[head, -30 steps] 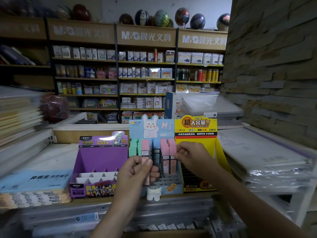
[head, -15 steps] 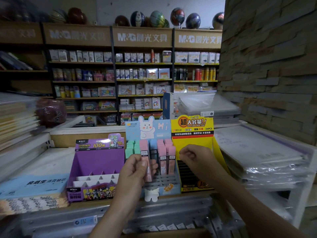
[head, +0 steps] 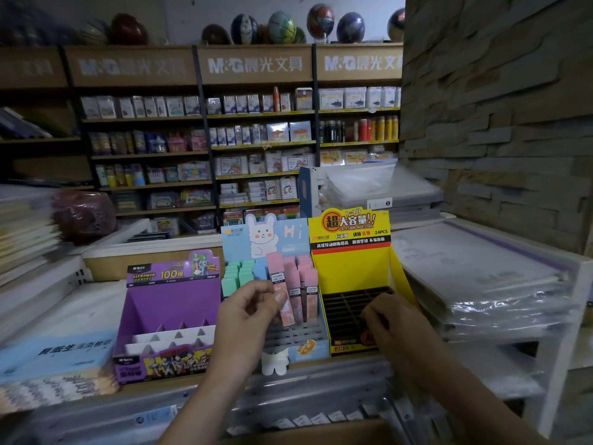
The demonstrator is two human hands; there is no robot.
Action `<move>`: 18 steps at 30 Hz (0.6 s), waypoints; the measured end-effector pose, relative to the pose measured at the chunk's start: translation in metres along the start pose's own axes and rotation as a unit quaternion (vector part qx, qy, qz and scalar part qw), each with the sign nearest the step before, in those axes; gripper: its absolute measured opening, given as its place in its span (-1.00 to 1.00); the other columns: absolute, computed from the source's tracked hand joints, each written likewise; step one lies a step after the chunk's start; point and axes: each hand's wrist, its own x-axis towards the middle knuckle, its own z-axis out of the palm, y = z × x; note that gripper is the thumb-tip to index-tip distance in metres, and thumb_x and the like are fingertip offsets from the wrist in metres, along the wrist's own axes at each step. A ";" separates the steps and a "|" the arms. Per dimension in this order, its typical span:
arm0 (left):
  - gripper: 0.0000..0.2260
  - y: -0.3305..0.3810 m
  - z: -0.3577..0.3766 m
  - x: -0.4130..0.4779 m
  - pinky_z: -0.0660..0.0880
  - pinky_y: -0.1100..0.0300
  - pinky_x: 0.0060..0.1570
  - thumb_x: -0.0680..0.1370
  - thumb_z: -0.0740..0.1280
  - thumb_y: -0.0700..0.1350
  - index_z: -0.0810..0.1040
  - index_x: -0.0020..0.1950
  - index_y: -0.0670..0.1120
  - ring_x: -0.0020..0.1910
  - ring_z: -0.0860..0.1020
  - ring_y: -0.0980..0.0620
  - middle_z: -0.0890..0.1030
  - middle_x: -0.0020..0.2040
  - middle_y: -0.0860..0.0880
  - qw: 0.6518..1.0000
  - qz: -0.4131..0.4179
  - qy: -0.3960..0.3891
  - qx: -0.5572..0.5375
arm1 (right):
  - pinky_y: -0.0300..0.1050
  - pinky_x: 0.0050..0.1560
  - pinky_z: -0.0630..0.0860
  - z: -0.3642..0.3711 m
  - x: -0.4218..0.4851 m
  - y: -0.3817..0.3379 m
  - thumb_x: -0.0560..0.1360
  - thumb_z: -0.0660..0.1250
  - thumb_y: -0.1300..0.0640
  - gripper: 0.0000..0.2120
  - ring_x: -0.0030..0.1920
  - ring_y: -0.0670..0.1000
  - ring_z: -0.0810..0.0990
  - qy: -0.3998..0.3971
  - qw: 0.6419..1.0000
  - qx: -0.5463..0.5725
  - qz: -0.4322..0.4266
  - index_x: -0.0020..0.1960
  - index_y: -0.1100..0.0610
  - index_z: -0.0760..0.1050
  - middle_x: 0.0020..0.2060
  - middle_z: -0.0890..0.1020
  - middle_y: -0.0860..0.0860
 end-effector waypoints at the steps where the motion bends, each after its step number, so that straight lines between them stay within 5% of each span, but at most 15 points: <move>1: -0.99 0.000 0.001 0.001 0.55 0.07 -0.14 0.50 0.47 -0.03 0.68 -0.11 0.09 -0.23 0.57 0.04 0.61 -0.27 0.04 1.000 0.007 -0.004 0.011 | -0.18 -0.20 0.39 0.000 -0.001 0.000 0.59 0.30 0.18 -0.78 -0.18 -0.16 0.45 0.008 1.000 0.003 -0.001 -0.24 0.12 0.52 -0.27 0.51 -0.09; 8: -0.95 -0.006 0.007 0.004 0.60 -0.11 -0.06 0.56 0.46 -0.11 0.64 -0.09 0.03 -0.17 0.62 -0.06 0.65 -0.23 0.01 0.993 0.032 -0.003 0.113 | -0.15 -0.25 0.39 0.004 -0.002 0.000 0.58 0.33 0.19 -0.76 -0.22 -0.08 0.46 0.038 0.999 0.001 -0.006 -0.28 0.11 0.50 -0.30 0.52 -0.08; 18: -0.86 -0.012 0.013 0.006 0.56 0.22 -0.18 0.51 0.53 -0.06 0.59 -0.13 0.11 -0.20 0.64 0.23 0.68 -0.20 0.22 0.972 0.039 0.017 0.233 | -0.12 -0.24 0.43 0.004 -0.002 -0.001 0.56 0.33 0.22 -0.74 -0.22 -0.10 0.45 0.037 0.999 0.014 -0.003 -0.30 0.08 0.47 -0.31 0.50 -0.09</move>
